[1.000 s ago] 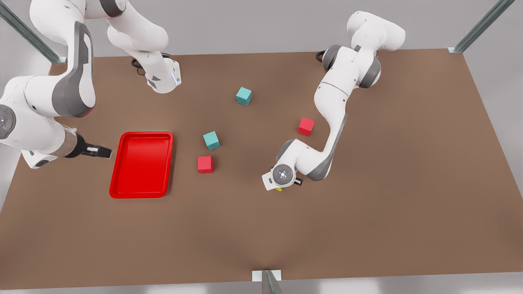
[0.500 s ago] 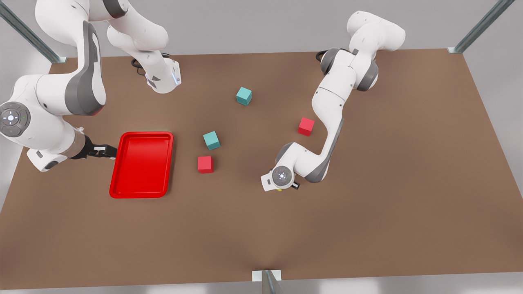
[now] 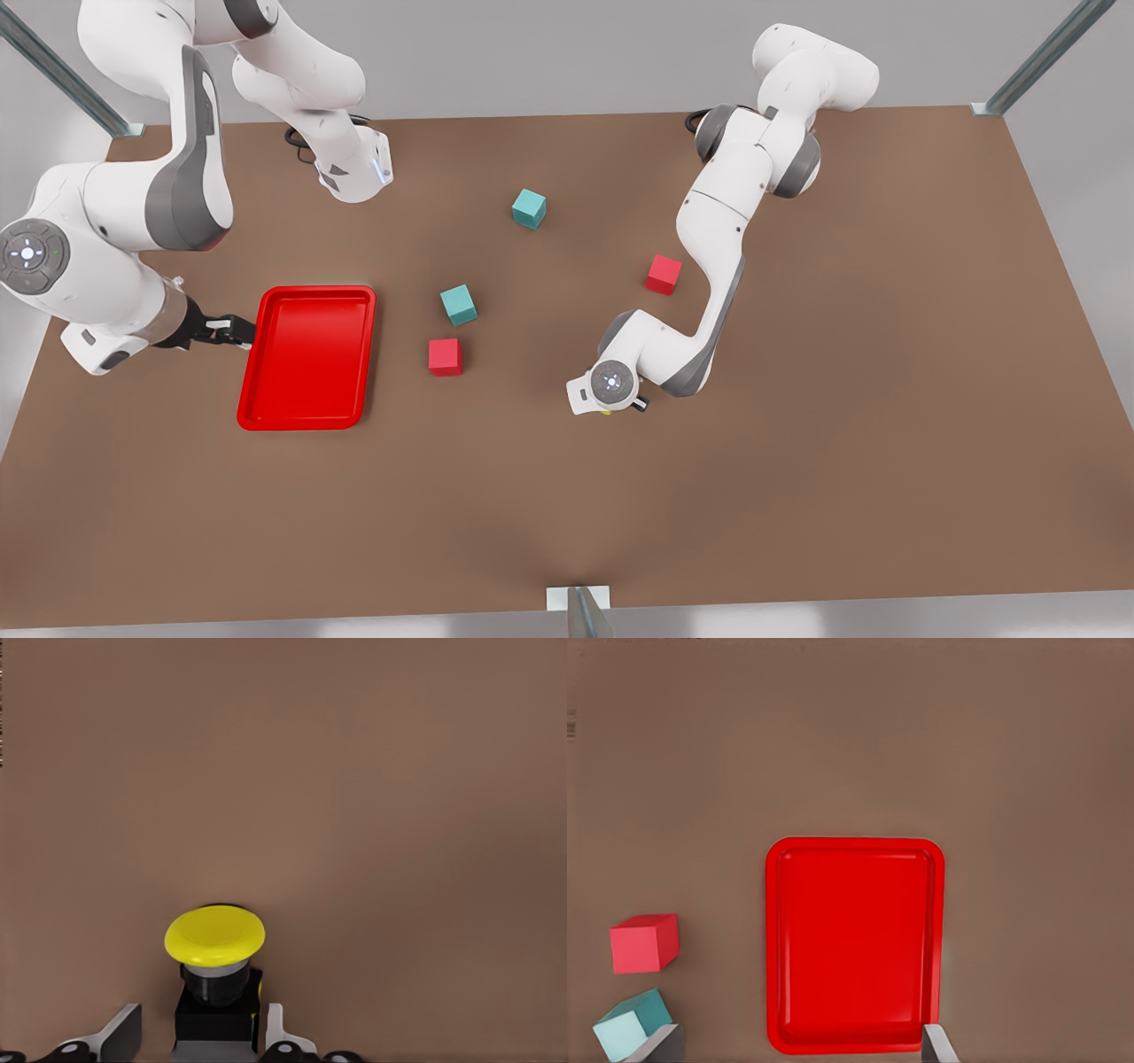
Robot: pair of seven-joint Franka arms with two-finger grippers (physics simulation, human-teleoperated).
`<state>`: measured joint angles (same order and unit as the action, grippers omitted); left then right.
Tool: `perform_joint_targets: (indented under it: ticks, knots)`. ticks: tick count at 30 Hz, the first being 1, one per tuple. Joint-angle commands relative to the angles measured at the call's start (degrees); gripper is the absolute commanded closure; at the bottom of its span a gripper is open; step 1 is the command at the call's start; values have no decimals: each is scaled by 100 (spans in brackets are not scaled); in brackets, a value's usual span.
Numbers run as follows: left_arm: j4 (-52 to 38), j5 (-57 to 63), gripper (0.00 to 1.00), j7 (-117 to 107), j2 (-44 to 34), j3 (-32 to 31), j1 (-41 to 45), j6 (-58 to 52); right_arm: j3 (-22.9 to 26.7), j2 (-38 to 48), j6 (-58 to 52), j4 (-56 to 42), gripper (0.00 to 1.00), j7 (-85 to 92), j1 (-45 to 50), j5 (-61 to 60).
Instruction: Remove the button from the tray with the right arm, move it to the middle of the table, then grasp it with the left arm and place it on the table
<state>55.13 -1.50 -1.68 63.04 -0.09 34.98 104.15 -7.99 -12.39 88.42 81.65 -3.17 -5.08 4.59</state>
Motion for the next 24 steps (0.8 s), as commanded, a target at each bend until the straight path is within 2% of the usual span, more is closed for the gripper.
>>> perform_joint_targets:
  ticks: [1, 3, 5, 20, 21, 22, 24]
  knots:
    - [-3, 9, 30, 1, -11, 0, 0, -26, -1, 9, 62, 0, 0, 132, -11, -20]
    - [-3, 9, 41, -87, -29, 0, 0, -52, -1, 0, 62, 0, 0, 132, -11, -28]
    - [-3, 0, 58, -122, -29, 0, -9, -70, -1, 9, 62, 0, 0, 132, -11, -28]
    - [-38, -17, 60, -1010, -485, 26, -246, -369, -1, -35, 123, 0, 0, 132, -63, -55]
    - [-64, -17, 61, -1089, -486, 26, -273, -343, -1, -44, 123, 0, 0, 132, -72, -46]
    - [-82, -9, 67, -1107, -486, 35, -334, -272, 7, -53, 123, 0, 0, 132, -72, -46]
    - [-90, 9, 70, -1203, -486, 44, -343, -167, -1, -44, 123, 0, 0, 132, -46, -55]
